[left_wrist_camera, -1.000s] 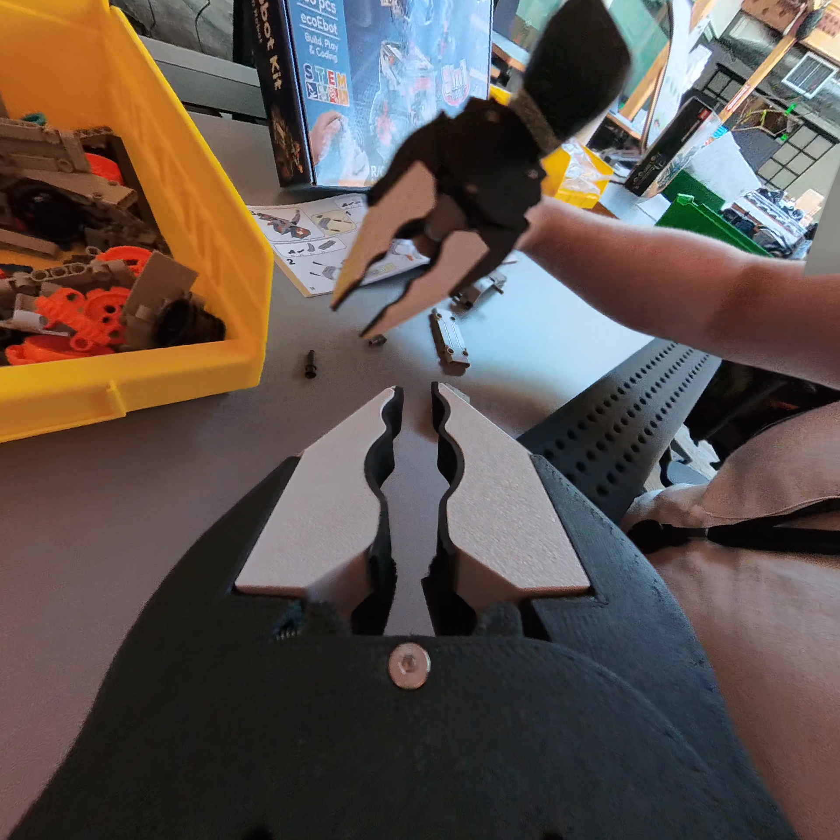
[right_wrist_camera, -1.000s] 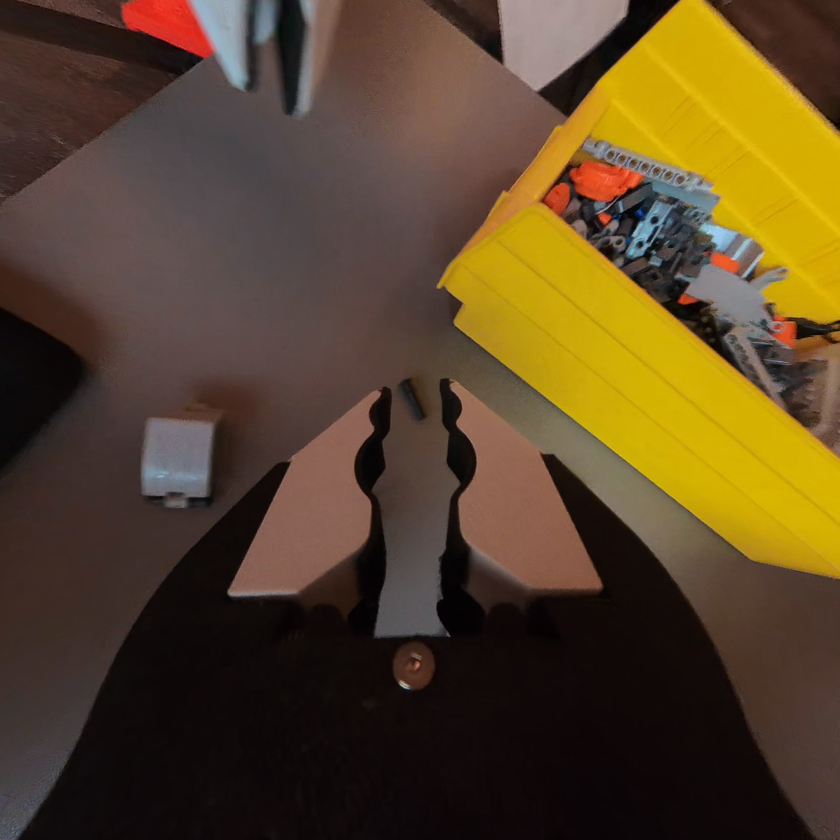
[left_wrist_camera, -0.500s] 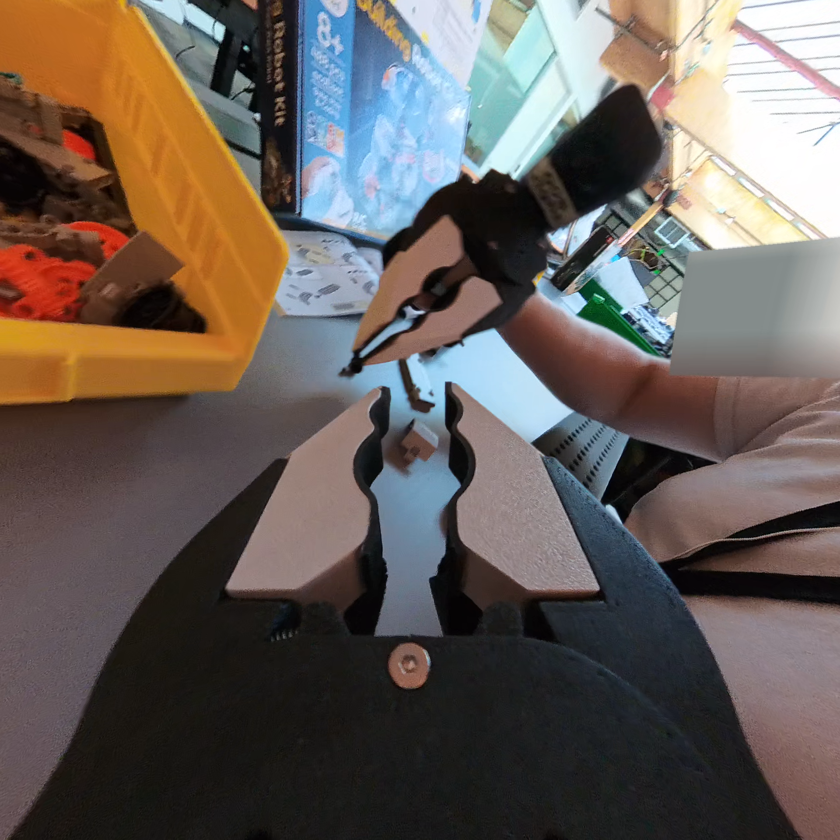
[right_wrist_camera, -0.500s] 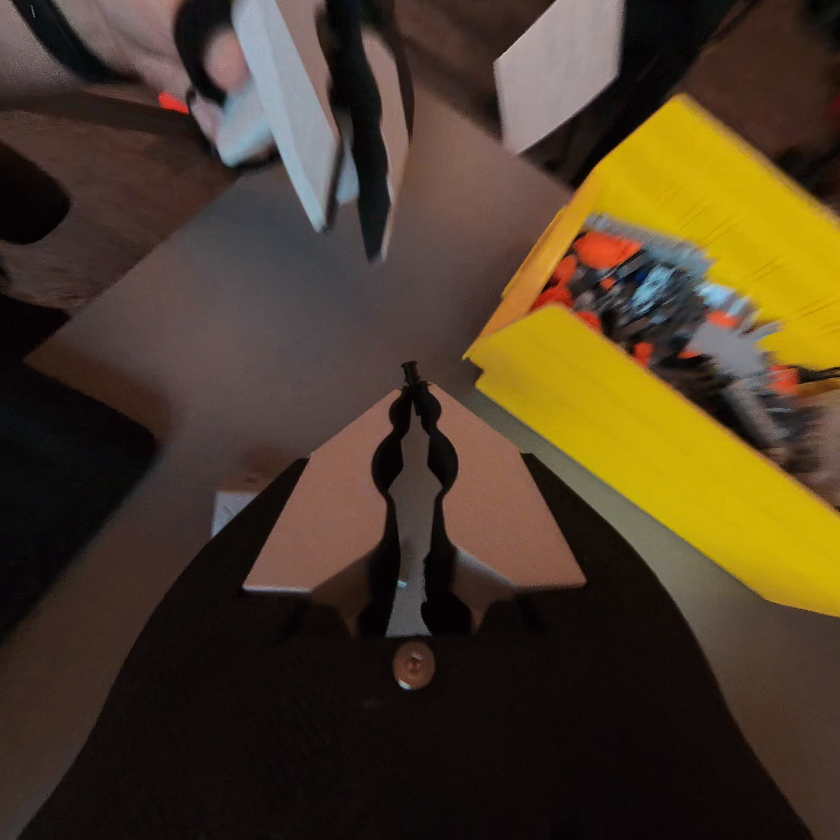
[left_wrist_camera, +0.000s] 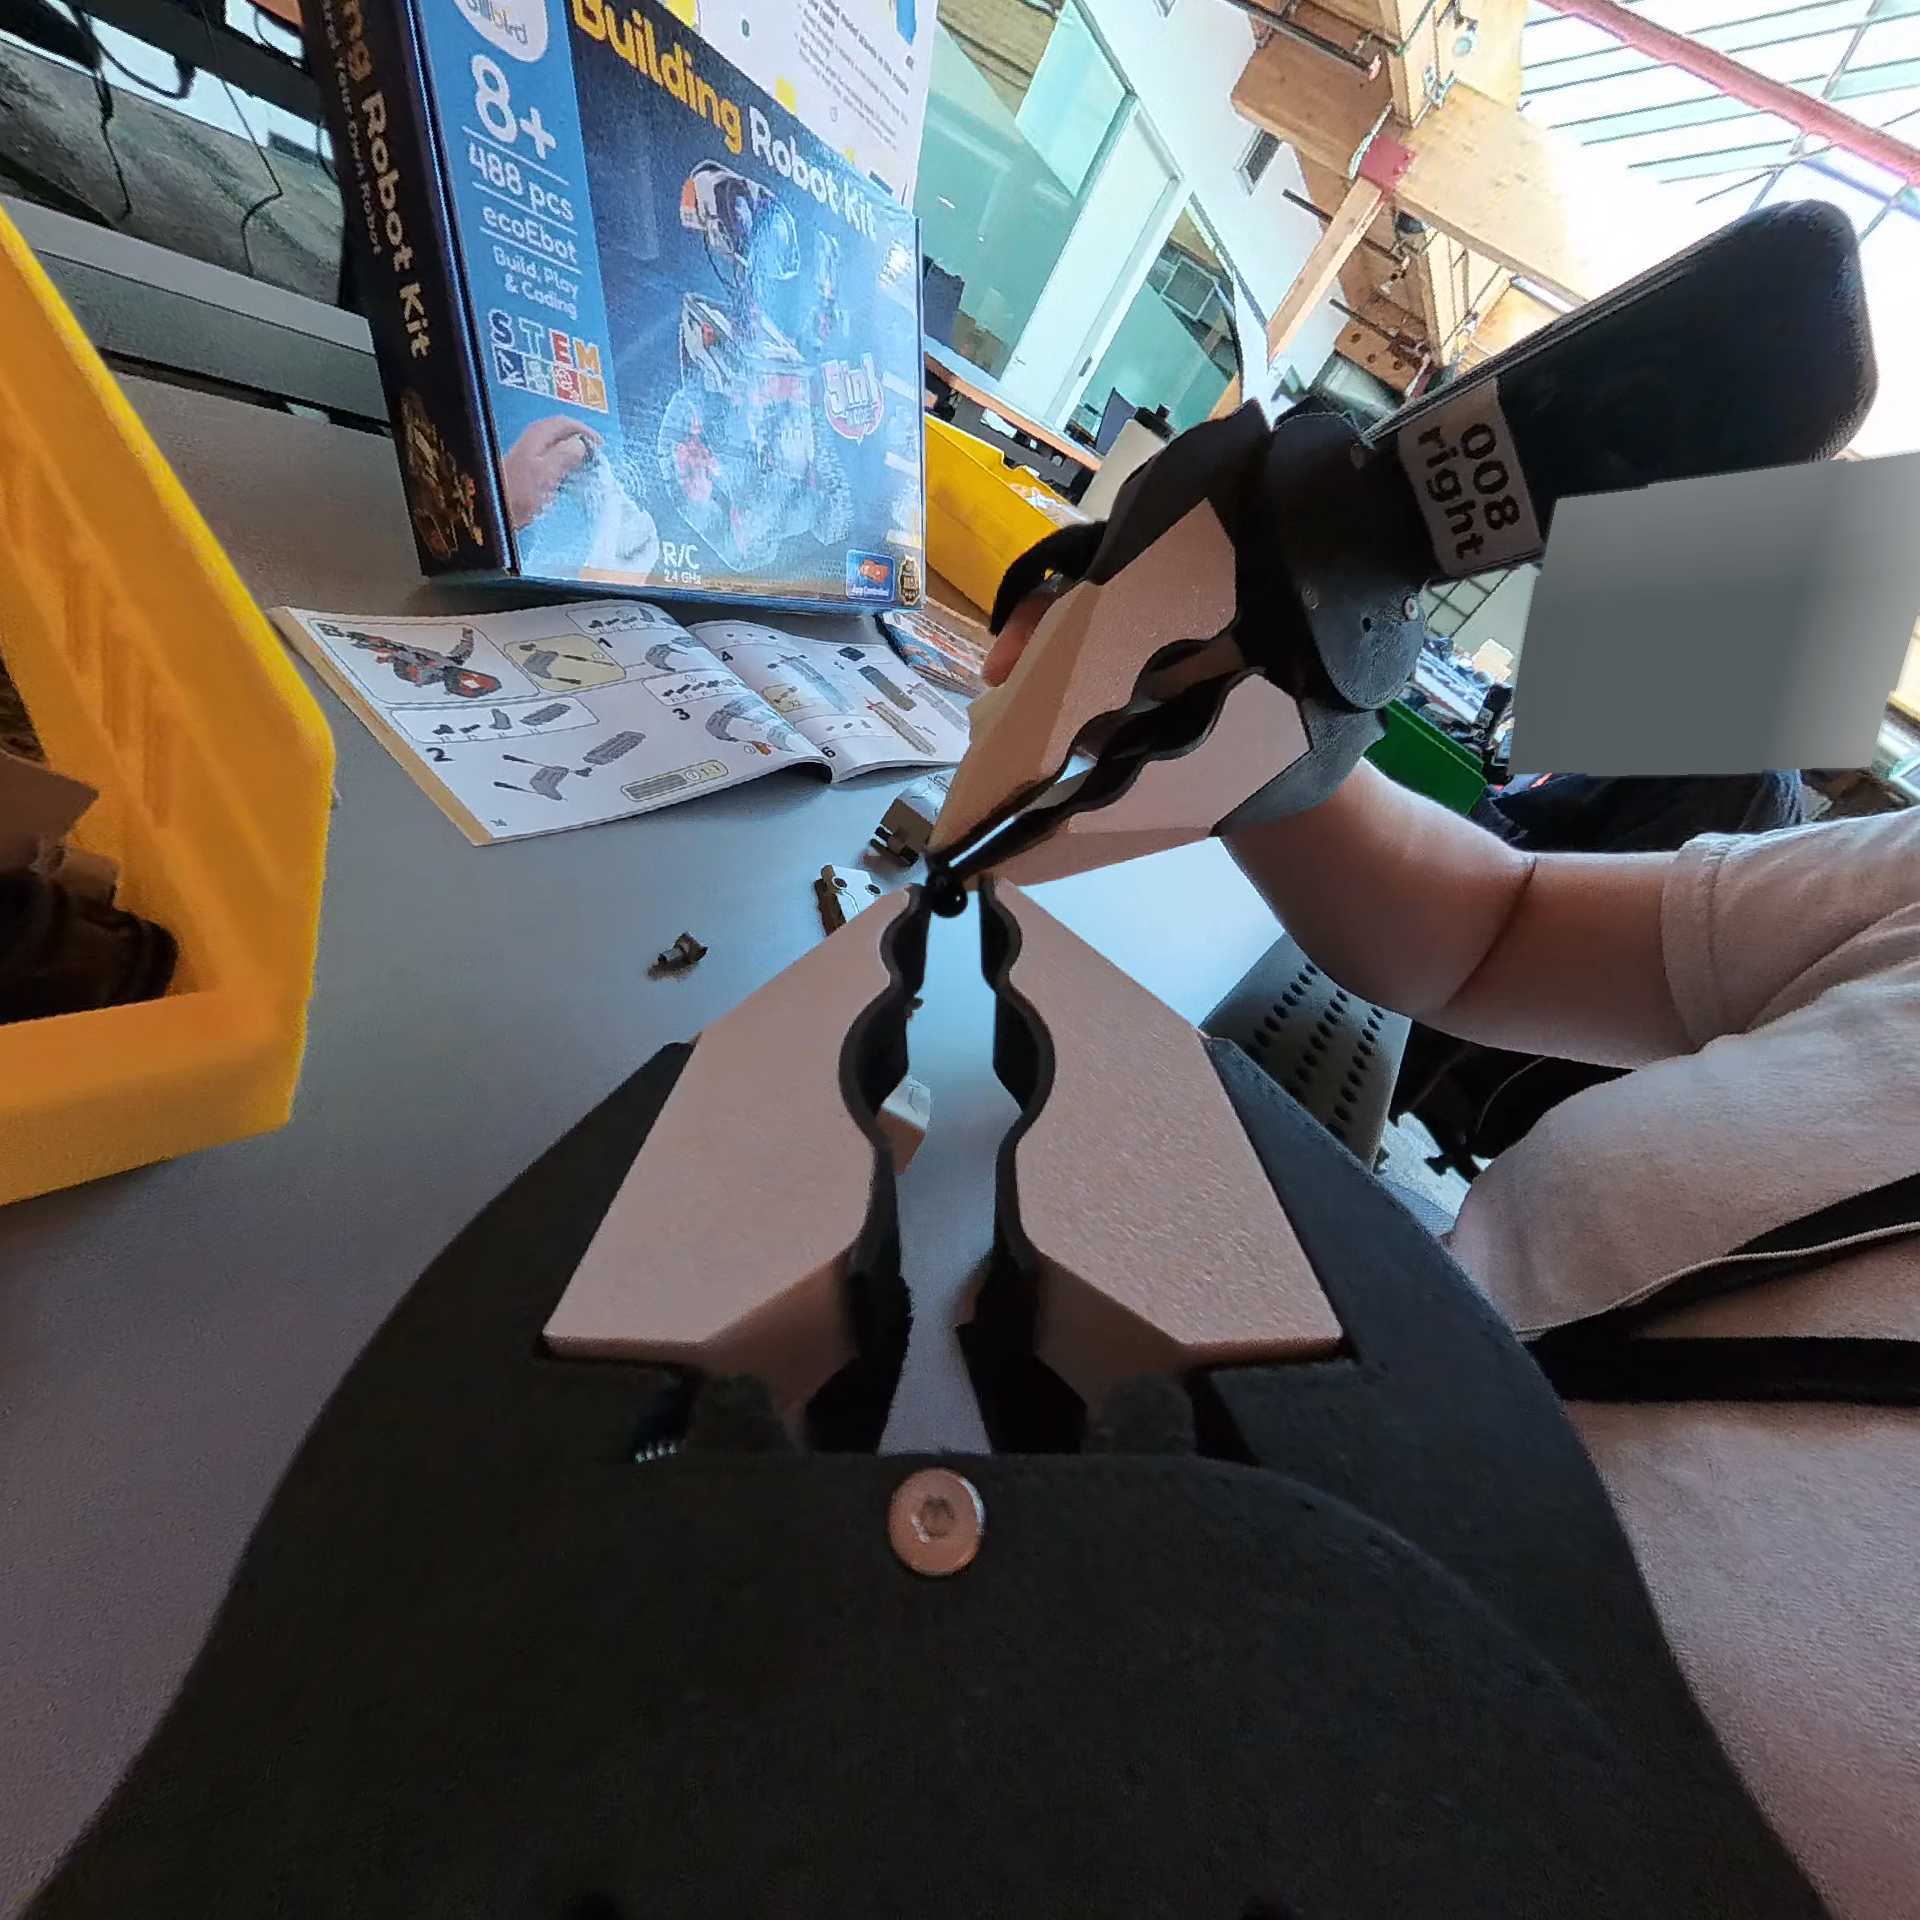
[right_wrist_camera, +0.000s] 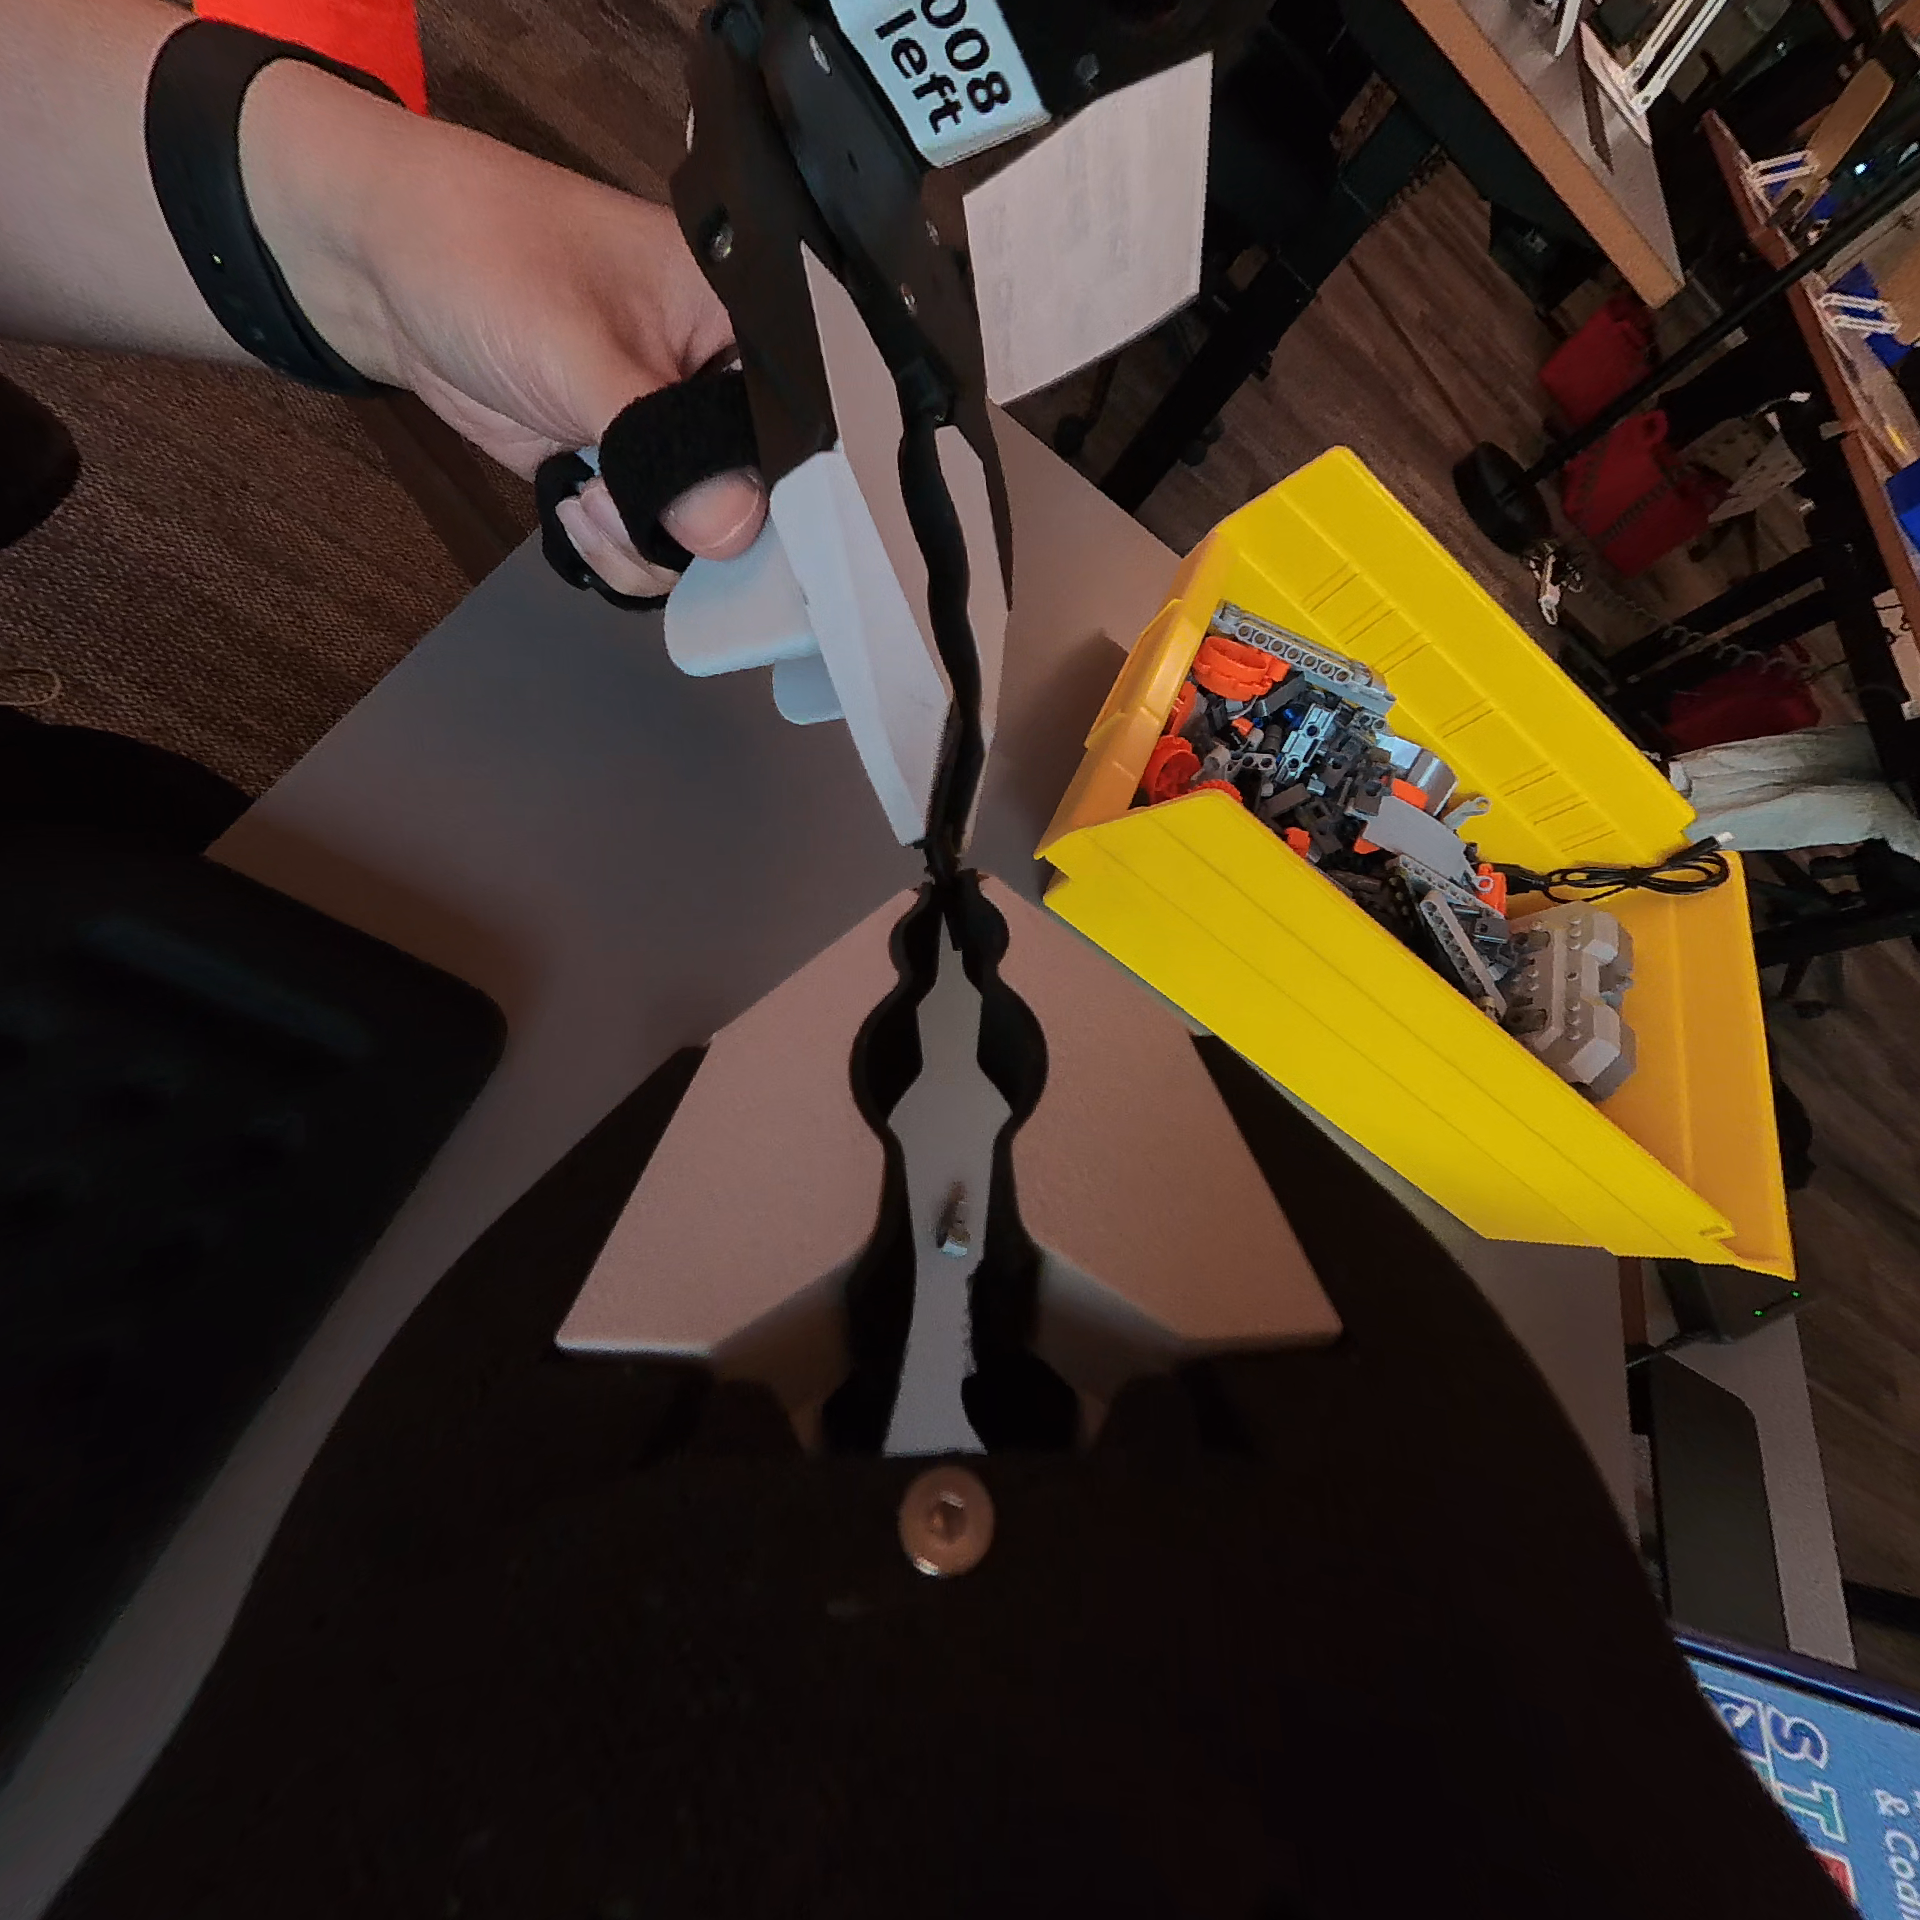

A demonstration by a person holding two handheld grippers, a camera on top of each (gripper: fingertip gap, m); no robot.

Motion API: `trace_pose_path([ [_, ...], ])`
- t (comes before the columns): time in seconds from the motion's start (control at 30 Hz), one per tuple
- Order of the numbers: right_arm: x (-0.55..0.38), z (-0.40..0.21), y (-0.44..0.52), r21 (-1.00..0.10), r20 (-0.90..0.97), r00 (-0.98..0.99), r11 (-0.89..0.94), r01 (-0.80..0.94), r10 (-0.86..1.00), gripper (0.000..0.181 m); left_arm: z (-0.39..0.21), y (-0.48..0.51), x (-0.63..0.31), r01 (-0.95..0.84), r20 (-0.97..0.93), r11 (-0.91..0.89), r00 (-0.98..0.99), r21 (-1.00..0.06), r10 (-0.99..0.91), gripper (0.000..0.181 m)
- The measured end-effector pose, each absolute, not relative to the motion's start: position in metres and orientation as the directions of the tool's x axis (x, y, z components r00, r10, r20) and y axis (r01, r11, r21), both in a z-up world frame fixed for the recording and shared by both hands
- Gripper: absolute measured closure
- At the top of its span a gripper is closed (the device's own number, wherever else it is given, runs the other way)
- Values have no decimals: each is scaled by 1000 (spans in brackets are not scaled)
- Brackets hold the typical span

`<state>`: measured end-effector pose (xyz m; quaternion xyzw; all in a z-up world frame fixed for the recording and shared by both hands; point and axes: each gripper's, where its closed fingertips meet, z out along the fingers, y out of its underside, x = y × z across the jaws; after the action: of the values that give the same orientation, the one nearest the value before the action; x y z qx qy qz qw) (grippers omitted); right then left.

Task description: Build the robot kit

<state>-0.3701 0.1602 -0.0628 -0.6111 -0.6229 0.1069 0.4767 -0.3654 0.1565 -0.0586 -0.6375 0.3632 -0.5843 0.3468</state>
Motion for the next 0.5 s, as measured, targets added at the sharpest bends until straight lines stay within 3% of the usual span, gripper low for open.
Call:
trace_pose_path([
  [0.5, -364, -58, 152, -757, 447, 244, 218, 616, 861, 179, -57, 148, -356, -97, 465, -469, 62, -878, -883, 176],
])
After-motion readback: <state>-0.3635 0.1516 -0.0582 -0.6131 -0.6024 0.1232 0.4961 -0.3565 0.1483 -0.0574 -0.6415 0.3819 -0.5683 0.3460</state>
